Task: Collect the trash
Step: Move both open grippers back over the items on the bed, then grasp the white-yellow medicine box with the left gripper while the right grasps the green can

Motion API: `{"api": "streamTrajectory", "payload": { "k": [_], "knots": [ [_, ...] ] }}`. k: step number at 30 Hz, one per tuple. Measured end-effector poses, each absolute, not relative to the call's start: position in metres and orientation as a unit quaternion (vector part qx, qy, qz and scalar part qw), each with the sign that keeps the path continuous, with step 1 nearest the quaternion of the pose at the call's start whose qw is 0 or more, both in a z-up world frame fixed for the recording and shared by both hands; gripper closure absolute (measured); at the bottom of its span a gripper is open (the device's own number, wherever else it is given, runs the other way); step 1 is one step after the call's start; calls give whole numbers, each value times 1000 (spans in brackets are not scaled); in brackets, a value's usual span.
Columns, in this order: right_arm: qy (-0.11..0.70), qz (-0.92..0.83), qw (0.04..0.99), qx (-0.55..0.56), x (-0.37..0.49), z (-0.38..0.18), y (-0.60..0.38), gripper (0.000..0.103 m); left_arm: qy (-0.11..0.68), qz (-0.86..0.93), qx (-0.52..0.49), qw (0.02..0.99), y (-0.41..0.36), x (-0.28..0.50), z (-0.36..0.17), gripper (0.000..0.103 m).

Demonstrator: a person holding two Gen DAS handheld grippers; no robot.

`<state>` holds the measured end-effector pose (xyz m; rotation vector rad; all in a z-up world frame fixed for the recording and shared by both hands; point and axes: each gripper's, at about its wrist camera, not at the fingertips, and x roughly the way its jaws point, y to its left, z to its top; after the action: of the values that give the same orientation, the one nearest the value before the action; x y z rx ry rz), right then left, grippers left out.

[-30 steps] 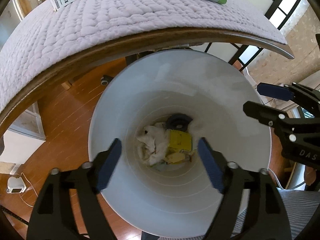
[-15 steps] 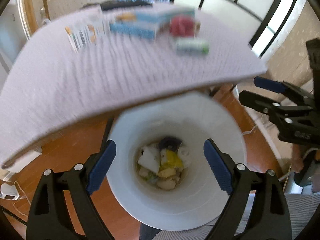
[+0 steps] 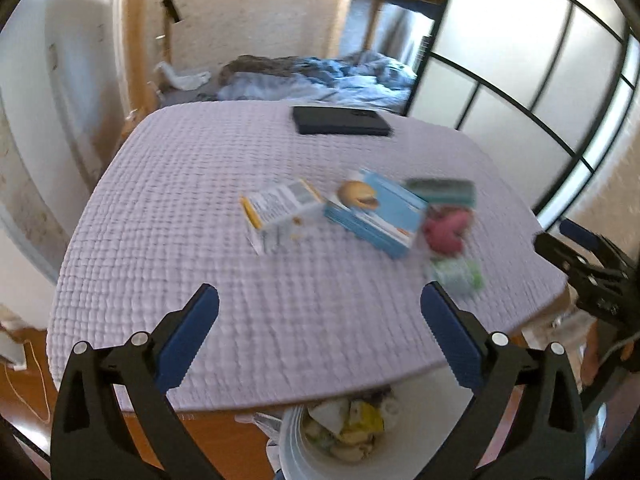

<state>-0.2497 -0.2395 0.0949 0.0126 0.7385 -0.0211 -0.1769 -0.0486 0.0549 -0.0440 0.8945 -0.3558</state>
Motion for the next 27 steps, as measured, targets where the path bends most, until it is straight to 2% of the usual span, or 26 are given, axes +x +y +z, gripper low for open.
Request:
{"api": "streamTrajectory", "payload": {
  "k": [11, 27],
  "knots": [
    [416, 3, 909, 32, -230, 51, -204, 12, 445, -133, -24, 886, -59, -127, 32, 1],
    [438, -22, 897, 46, -208, 18, -187, 12, 446, -89, 11, 891, -68, -88, 0, 1]
  ]
}}
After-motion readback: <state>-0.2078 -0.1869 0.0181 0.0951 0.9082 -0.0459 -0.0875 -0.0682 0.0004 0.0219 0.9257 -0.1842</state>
